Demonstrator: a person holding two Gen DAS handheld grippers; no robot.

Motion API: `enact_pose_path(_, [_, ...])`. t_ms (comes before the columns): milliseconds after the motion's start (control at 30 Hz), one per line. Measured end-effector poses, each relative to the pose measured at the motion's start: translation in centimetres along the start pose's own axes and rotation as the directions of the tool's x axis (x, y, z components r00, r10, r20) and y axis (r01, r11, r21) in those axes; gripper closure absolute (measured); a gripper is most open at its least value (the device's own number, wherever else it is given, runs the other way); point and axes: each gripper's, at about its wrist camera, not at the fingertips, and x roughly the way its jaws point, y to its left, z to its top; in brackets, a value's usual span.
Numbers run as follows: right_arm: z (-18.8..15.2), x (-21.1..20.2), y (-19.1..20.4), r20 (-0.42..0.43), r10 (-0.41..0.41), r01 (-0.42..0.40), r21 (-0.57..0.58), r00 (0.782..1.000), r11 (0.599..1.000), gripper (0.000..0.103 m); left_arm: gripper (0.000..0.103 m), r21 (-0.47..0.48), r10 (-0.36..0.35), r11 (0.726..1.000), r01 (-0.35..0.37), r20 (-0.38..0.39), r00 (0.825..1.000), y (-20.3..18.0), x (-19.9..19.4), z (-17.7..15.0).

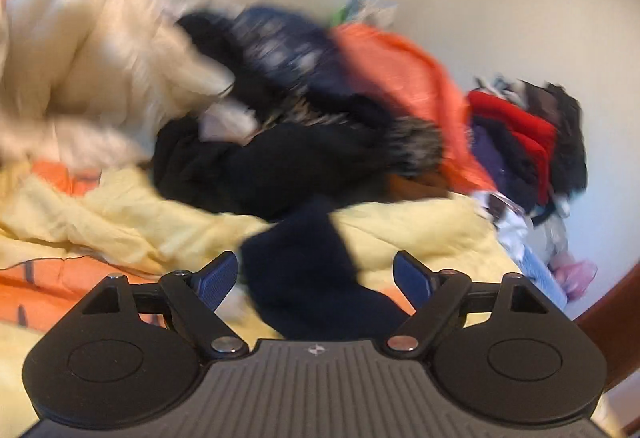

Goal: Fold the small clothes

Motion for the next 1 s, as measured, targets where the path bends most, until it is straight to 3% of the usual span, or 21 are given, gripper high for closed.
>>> enact_pose_path(67, [0.0, 0.0, -0.1, 0.003, 0.006, -0.006, 0.008, 1.0, 1.0, 0.0, 0.018, -0.046, -0.024, 0.999, 0.022, -0.037, 0.999, 1.5, 1.7, 0.6])
enact_pose_path(233, [0.0, -0.1, -0.5, 0.011, 0.025, -0.025, 0.033, 1.0, 0.999, 0.0, 0.019, -0.004, -0.048, 0.999, 0.048, -0.074, 0.996, 1.4, 4.0, 0.7])
enact_pose_path(267, [0.0, -0.1, -0.5, 0.012, 0.026, -0.026, 0.034, 1.0, 0.999, 0.0, 0.024, 0.01, -0.036, 0.999, 0.036, -0.076, 0.996, 1.1, 4.4, 0.6])
enact_pose_path(300, [0.0, -0.1, -0.5, 0.012, 0.026, -0.027, 0.035, 1.0, 0.999, 0.0, 0.043, 0.031, -0.026, 0.999, 0.029, -0.077, 0.997, 1.1, 4.7, 0.6])
enact_pose_path(400, [0.0, -0.1, -0.5, 0.012, 0.027, -0.027, 0.036, 1.0, 0.999, 0.0, 0.082, 0.092, 0.072, 0.994, -0.062, -0.113, 0.991, 0.6, 6.4, 0.7])
enact_pose_path(467, [0.0, -0.2, -0.6, 0.013, 0.029, -0.03, 0.04, 0.999, 0.999, 0.0, 0.085, 0.101, 0.112, 0.99, -0.1, -0.123, 0.986, 0.6, 7.0, 0.6])
enact_pose_path(500, [0.0, -0.2, -0.6, 0.014, 0.031, -0.032, 0.042, 0.999, 0.999, 0.0, 0.093, 0.116, 0.123, 0.987, -0.109, -0.118, 0.985, 0.4, 7.1, 0.6])
enact_pose_path(667, [0.0, -0.2, -0.8, 0.018, 0.039, -0.04, 0.053, 0.999, 0.998, 0.0, 0.096, 0.222, 0.139, 0.966, -0.131, -0.023, 0.99, -2.3, 4.6, -0.2])
enact_pose_path(767, [0.0, -0.3, -0.9, 0.02, 0.044, -0.045, 0.059, 0.999, 0.997, 0.0, 0.096, 0.32, 0.064, 0.944, -0.078, 0.053, 0.997, -6.3, 1.1, -1.6])
enact_pose_path(867, [0.0, -0.3, -1.1, 0.025, 0.051, -0.053, 0.07, 0.998, 0.996, 0.0, 0.096, 0.431, -0.099, 0.901, 0.05, 0.09, 0.991, -11.7, -4.0, -5.7])
enact_pose_path(933, [0.0, -0.4, -1.2, 0.028, 0.056, -0.058, 0.078, 0.998, 0.995, 0.0, 0.096, 0.475, -0.227, 0.863, 0.173, 0.059, 0.972, -15.1, -6.9, -9.7])
enact_pose_path(1000, [0.0, -0.5, -1.3, 0.031, 0.061, -0.064, 0.085, 0.998, 0.994, 0.0, 0.096, 0.52, -0.331, 0.804, 0.289, -0.012, 0.944, -18.3, -8.8, -14.5])
